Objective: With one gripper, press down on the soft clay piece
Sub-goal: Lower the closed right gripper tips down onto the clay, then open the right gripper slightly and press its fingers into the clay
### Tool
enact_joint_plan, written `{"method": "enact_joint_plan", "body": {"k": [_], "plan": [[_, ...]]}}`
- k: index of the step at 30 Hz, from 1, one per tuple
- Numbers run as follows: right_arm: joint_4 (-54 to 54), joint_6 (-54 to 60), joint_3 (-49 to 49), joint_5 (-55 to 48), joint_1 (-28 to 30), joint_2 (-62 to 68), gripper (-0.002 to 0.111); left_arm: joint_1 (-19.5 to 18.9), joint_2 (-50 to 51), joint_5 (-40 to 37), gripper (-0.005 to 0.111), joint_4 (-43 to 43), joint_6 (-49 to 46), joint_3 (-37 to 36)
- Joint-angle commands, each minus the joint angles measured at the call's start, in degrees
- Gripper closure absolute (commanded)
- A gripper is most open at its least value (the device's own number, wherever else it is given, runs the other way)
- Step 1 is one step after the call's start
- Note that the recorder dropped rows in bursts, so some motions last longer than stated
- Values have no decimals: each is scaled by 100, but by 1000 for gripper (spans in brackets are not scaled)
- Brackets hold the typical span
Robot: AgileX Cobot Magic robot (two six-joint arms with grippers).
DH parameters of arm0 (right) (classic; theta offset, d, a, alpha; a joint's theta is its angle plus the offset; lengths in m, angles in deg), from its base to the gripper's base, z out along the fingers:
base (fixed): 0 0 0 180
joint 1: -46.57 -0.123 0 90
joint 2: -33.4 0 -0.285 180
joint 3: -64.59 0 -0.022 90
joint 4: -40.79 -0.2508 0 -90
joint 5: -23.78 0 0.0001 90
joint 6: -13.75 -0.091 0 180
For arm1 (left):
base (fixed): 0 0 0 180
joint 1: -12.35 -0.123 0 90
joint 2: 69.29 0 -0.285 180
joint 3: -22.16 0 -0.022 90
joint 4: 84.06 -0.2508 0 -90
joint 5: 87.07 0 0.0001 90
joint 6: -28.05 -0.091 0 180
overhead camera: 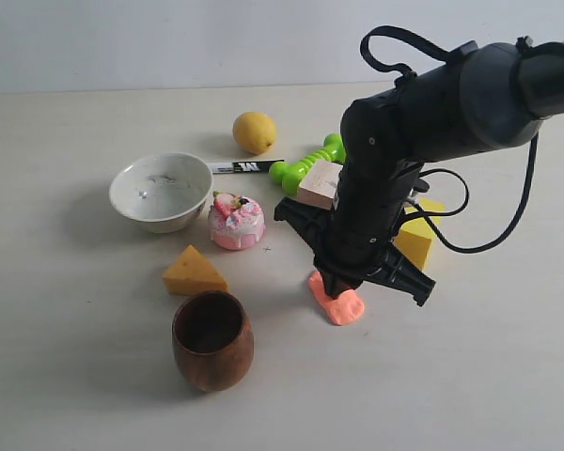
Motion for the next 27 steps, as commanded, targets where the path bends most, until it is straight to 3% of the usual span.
{"method": "enact_joint_plan", "body": {"k": [1, 27], "plan": [[-241, 298, -33, -56, 0, 252, 108, 32, -40, 48, 107, 44, 36, -2], [-655, 943, -33, -234, 0, 551, 108, 32, -40, 48, 107, 44, 36, -2]]}}
